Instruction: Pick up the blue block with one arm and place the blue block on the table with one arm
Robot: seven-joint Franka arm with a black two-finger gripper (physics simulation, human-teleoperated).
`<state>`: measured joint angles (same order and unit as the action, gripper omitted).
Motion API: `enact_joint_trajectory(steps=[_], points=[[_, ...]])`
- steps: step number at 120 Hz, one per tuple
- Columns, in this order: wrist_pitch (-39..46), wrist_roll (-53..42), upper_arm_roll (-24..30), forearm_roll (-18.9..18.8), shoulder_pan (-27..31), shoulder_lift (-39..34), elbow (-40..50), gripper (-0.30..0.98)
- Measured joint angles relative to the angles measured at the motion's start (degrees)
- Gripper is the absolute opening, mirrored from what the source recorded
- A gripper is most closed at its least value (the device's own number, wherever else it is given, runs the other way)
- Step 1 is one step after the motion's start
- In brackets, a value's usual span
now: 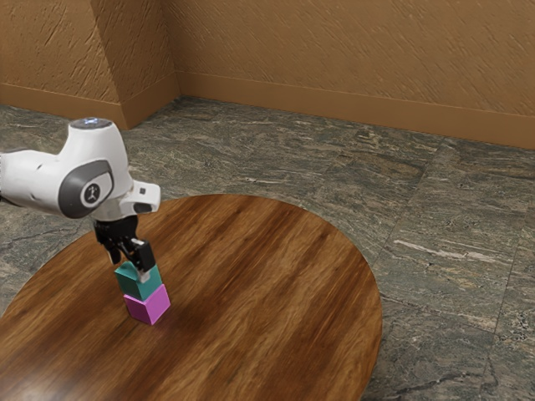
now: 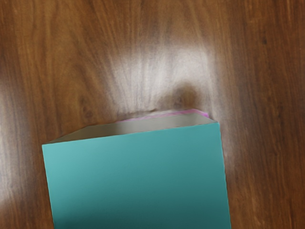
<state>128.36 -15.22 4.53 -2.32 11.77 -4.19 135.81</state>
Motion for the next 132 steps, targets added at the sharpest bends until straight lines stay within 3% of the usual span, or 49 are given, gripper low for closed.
enact_joint_trajectory(steps=[48, 80, 108, 132], points=[[0.78, -0.33, 0.12, 0.03, -0.07, 2.87, -1.5, 0.68], [1.0, -0.44, 0.06, 0.08, 0.07, 3.59, -1.58, 0.45], [1.24, -0.17, 0.35, -0.3, 0.58, 2.59, -1.84, 0.37], [0.19, 0.46, 6.45, -0.63, 2.07, 3.34, -8.61, 0.29]])
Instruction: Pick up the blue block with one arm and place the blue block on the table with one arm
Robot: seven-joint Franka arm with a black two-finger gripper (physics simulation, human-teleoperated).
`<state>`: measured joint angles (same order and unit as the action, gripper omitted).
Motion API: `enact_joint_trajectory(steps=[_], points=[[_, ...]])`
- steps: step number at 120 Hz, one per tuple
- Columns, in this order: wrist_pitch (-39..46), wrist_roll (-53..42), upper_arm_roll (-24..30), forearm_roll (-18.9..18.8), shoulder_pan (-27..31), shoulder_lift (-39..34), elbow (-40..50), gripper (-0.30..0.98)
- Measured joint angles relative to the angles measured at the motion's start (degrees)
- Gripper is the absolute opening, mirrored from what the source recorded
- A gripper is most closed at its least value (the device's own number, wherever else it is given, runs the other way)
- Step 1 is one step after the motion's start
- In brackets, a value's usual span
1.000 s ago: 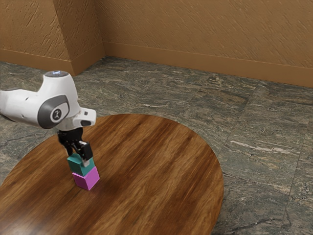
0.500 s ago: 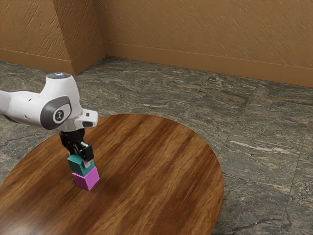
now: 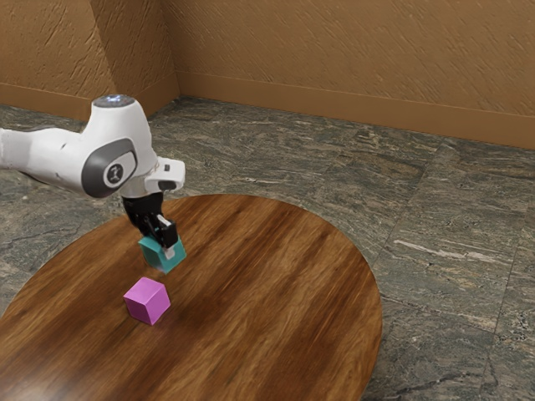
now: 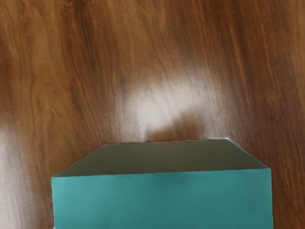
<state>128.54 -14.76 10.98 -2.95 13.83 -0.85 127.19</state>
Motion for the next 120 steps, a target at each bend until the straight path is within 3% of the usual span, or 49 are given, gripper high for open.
enact_joint_trajectory(steps=[22, 43, 74, 100, 120], points=[[-1.66, 0.68, 3.16, -0.33, -4.13, 7.07, -5.99, 0.27], [-2.17, 1.22, 3.35, -0.63, -4.22, 9.31, -6.71, 0.26], [-2.58, 0.7, 3.34, 0.45, -4.52, 9.81, -6.76, 0.56], [-3.61, 0.14, 3.67, 0.82, -3.78, 2.84, -6.77, 0.64], [-4.41, -0.3, 3.93, 0.84, -4.17, 1.5, -6.68, 0.66]])
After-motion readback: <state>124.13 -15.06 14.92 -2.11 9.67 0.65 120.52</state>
